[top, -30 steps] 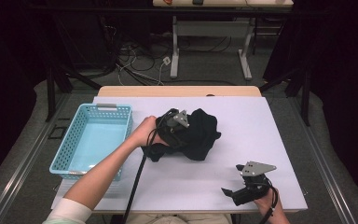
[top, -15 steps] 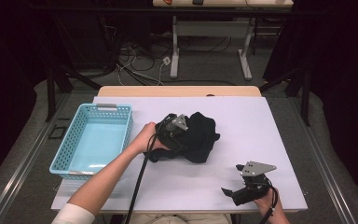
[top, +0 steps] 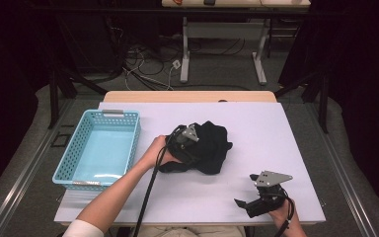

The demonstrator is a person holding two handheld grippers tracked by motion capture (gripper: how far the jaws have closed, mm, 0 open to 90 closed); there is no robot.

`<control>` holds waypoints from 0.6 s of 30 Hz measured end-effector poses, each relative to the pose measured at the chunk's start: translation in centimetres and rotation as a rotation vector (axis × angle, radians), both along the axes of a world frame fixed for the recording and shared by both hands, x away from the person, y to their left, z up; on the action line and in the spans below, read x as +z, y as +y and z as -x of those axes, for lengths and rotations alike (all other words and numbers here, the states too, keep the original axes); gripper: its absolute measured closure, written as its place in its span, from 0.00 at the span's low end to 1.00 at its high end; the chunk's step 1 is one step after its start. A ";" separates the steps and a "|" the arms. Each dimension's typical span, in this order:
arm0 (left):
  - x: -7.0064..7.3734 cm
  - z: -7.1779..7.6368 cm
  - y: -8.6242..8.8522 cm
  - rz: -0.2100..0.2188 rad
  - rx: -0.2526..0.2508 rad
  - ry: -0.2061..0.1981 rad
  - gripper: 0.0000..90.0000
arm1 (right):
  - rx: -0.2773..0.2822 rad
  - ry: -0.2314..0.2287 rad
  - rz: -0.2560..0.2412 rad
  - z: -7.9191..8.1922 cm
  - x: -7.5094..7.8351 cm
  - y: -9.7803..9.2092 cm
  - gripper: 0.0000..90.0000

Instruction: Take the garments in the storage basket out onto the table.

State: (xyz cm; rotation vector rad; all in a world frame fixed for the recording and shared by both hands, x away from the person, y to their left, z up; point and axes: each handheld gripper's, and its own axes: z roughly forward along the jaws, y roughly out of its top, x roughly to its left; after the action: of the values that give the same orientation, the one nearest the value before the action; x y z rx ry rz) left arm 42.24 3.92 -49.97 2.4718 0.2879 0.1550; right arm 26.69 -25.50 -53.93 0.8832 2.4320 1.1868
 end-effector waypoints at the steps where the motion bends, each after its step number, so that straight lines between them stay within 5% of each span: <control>1: -0.1 0.0 0.0 0.004 0.005 0.003 0.45 | 0.000 -0.001 0.000 0.0 0.0 0.0 0.00; 18: -1.4 0.1 0.1 0.028 0.030 0.020 0.44 | 0.001 0.002 0.000 0.0 0.0 0.0 0.00</control>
State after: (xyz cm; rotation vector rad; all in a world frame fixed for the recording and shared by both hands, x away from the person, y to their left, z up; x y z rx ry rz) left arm 42.16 4.01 -51.35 2.4437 0.3334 0.1376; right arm 26.71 -25.49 -53.95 0.8844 2.4343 1.1864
